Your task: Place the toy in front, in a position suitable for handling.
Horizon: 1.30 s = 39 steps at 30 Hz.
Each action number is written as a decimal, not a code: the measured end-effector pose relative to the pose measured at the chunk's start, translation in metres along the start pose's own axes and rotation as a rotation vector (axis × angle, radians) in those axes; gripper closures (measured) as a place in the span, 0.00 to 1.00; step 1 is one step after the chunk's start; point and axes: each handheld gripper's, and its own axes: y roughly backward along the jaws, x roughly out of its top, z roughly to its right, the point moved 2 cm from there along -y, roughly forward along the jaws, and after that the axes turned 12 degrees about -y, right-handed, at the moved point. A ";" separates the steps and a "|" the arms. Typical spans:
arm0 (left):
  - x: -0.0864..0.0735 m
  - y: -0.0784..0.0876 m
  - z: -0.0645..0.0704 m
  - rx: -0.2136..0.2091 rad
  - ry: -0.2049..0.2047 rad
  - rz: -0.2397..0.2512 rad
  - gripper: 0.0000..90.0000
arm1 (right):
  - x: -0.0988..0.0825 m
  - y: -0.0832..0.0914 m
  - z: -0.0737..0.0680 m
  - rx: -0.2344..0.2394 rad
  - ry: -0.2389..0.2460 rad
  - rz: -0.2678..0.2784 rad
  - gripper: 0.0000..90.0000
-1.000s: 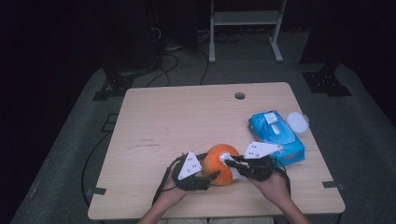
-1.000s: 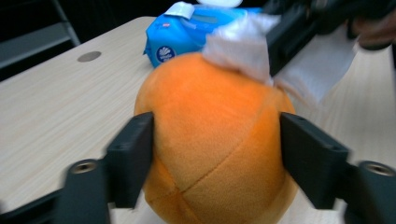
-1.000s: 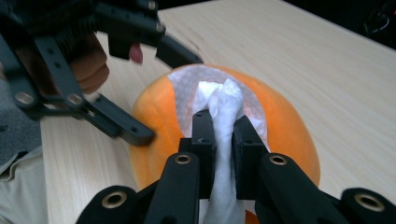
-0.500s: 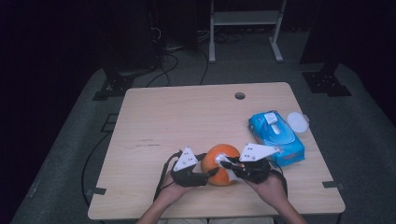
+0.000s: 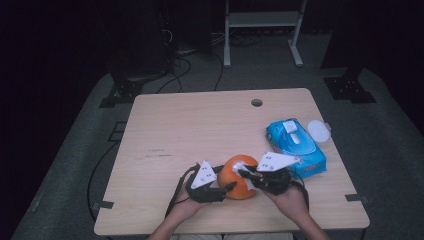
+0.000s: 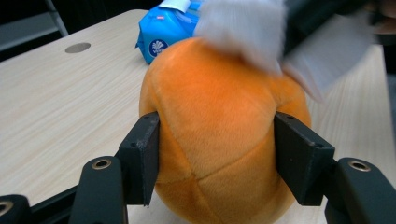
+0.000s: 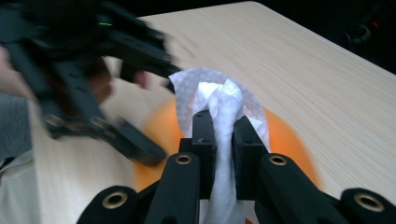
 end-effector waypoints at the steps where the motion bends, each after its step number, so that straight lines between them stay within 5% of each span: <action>1: 0.000 -0.001 0.002 0.003 -0.015 -0.005 0.43 | 0.001 -0.005 -0.009 0.014 0.030 -0.008 0.91; 4: -0.003 0.003 0.003 0.005 -0.023 -0.009 0.45 | 0.005 -0.011 -0.017 0.011 0.086 -0.041 0.91; 8: -0.005 0.004 0.002 -0.016 -0.010 0.001 0.44 | -0.001 0.000 0.016 -0.041 -0.007 -0.032 0.91; 10: -0.004 0.002 -0.003 -0.049 0.084 0.036 0.29 | -0.008 0.004 0.023 -0.023 -0.062 -0.024 0.91; 12: -0.005 -0.002 -0.008 -0.062 0.188 0.045 0.10 | -0.011 0.005 0.018 -0.012 -0.053 -0.023 0.91; 14: -0.007 -0.006 -0.007 -0.110 0.221 0.033 0.08 | -0.010 0.001 0.009 0.033 -0.052 -0.026 0.91; 18: -0.001 -0.001 -0.001 -0.051 0.096 0.033 0.37 | 0.001 -0.001 -0.008 0.033 0.011 -0.013 0.91; 21: 0.006 0.003 0.002 0.006 -0.035 0.024 0.45 | 0.007 -0.002 -0.015 0.018 0.053 0.000 0.91; 23: 0.005 0.006 -0.001 0.009 -0.082 0.012 0.47 | 0.007 0.000 -0.010 0.000 0.049 0.016 0.91; 27: 0.000 0.003 0.000 -0.006 -0.074 0.015 0.43 | -0.001 0.000 0.016 -0.047 -0.019 0.006 0.91; 30: -0.001 0.001 -0.004 -0.015 0.024 0.023 0.21 | -0.007 -0.003 0.022 -0.066 -0.025 -0.011 0.91; 32: -0.003 0.002 -0.005 -0.023 0.052 0.027 0.22 | -0.006 -0.004 0.021 -0.067 -0.028 -0.015 0.91; 34: -0.002 0.003 -0.004 -0.012 0.024 0.018 0.35 | -0.005 -0.003 0.017 -0.078 -0.021 -0.013 0.91; 36: 0.001 0.003 -0.002 -0.006 -0.024 0.009 0.41 | -0.001 -0.001 0.003 -0.086 0.040 -0.006 0.91; 39: 0.004 0.003 0.002 -0.008 -0.070 0.002 0.44 | 0.003 -0.007 -0.026 0.003 0.124 0.002 0.91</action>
